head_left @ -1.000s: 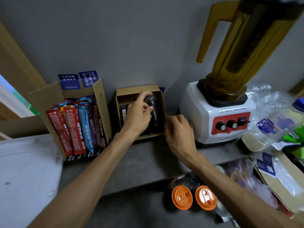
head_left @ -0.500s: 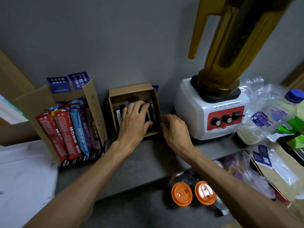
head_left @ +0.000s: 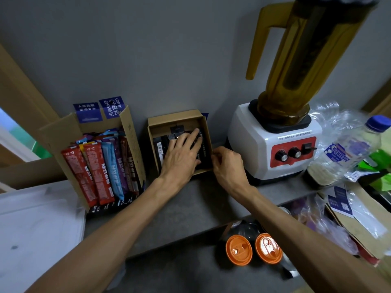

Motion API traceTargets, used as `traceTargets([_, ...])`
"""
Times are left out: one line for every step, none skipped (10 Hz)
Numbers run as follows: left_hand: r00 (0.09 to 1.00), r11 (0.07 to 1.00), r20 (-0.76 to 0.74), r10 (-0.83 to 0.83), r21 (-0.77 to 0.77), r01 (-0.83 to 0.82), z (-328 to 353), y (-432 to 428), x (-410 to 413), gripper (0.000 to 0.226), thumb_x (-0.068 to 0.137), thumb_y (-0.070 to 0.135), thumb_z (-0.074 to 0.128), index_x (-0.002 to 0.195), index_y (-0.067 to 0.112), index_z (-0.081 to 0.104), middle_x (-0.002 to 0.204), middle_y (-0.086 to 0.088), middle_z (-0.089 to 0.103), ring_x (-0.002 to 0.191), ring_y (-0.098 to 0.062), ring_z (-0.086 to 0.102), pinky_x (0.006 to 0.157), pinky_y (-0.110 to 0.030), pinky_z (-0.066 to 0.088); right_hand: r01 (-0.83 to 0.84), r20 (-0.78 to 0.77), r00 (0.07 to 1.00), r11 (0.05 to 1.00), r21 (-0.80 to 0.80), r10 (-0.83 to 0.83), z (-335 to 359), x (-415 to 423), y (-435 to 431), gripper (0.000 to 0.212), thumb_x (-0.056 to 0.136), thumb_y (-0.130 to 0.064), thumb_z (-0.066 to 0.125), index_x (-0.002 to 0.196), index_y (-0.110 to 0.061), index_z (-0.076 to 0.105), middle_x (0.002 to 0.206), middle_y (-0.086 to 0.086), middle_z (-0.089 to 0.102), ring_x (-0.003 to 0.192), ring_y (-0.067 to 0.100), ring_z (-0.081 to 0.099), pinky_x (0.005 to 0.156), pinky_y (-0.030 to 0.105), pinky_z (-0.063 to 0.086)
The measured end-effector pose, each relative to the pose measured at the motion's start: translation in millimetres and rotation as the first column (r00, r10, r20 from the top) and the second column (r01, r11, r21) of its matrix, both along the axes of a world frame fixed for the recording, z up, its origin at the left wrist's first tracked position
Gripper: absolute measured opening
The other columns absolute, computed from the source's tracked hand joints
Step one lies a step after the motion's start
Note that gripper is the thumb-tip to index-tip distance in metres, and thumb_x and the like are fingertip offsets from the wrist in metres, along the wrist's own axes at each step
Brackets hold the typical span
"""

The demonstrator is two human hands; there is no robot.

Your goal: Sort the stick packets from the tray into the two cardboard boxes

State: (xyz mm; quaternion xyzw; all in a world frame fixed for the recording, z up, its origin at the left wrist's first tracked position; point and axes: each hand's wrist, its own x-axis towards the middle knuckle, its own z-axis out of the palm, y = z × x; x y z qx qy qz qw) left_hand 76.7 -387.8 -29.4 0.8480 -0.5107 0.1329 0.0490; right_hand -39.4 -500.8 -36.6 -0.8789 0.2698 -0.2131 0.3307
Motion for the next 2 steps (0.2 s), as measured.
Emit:
traceTargets([0.999, 1.000, -0.036, -0.013, -0.017, 0.013, 7, 0, -3, 0.076, 0.089, 0.034, 0.069, 0.153, 0.014, 0.033, 0.164, -0.006, 0.022, 0.144, -0.028, 0.029, 0.111, -0.044, 0.031, 0.008, -0.010, 1.000, 1.000, 0.029, -0.008, 4, 1, 1, 0.014, 0.098, -0.013, 0.056, 0.107, -0.014, 0.067, 0.101, 0.001, 0.070, 0.082, 0.007, 0.066, 0.071, 0.022, 0.058])
traceTargets([0.996, 0.991, -0.093, 0.006, -0.134, -0.018, 11, 14, -11, 0.072, 0.089, 0.034, 0.069, 0.151, 0.016, 0.037, 0.163, -0.007, 0.025, 0.147, -0.027, 0.028, 0.116, -0.044, 0.028, 0.048, 0.034, 0.998, 0.997, 0.057, -0.050, 6, -9, 10, 0.017, 0.097, -0.020, 0.059, 0.113, -0.015, 0.063, 0.106, 0.001, 0.070, 0.089, 0.012, 0.068, 0.078, 0.031, 0.060])
